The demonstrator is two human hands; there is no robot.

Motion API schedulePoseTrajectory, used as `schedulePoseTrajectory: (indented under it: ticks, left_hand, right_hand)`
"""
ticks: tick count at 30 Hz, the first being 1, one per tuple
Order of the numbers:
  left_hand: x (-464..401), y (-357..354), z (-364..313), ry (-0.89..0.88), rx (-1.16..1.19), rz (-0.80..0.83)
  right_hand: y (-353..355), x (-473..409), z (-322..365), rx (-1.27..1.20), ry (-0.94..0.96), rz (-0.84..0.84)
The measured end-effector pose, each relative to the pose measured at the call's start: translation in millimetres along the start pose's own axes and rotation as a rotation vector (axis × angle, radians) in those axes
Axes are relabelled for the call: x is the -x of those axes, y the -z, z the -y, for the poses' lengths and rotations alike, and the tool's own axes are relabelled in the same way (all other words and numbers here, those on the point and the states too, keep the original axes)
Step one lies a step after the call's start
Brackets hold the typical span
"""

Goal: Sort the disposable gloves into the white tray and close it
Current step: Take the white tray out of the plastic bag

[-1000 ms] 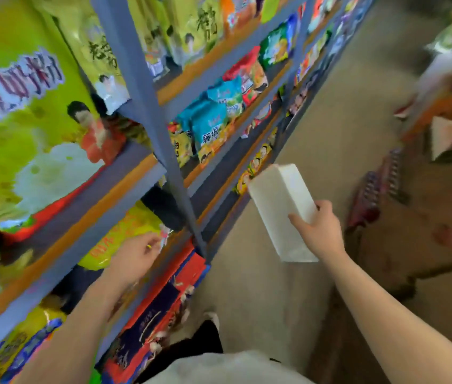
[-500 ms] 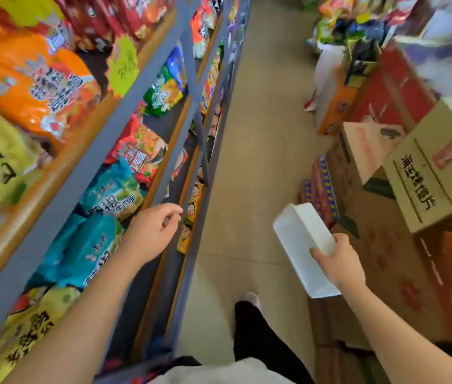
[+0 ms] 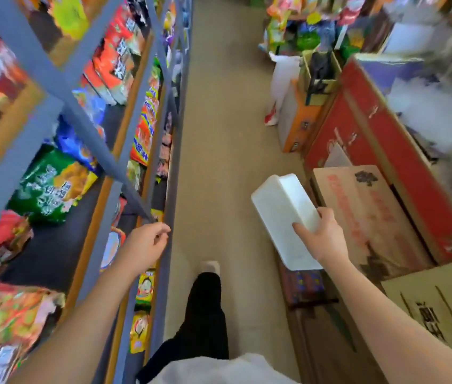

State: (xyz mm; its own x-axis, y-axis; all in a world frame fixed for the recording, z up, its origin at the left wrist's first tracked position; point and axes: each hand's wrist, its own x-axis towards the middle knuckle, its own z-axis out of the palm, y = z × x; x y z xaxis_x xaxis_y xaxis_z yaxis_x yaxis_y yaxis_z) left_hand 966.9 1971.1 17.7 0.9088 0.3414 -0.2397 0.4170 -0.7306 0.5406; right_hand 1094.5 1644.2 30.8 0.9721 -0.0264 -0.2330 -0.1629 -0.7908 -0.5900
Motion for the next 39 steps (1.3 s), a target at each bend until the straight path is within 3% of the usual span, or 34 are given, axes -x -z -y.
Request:
schedulePoseTrajectory:
  ticks: [8,16,25,33,39]
  left_hand:
    - [-248,54,-71,-0.186,-0.113,0.093]
    - [-455,76,-197,-0.433,-0.095,0.087]
    - [-655,30,-367,-0.609,-0.094,0.170]
    - [-785,-31,-492,-0.739,-0.291,0.374]
    - [-856,-89,-619,-0.874,-0.242,0.576]
  right_hand:
    - [10,-183,79,0.038,-0.075,-0.115]
    - [37,-335,83,0.027,-0.268,-0.157]
    - [132,-525,85,-0.049,-0.367,-0.331]
    - [211,-629,70,-0.172,-0.438,-0.576]
    - [252,-696,48,-0.313,-0.554,-0.759]
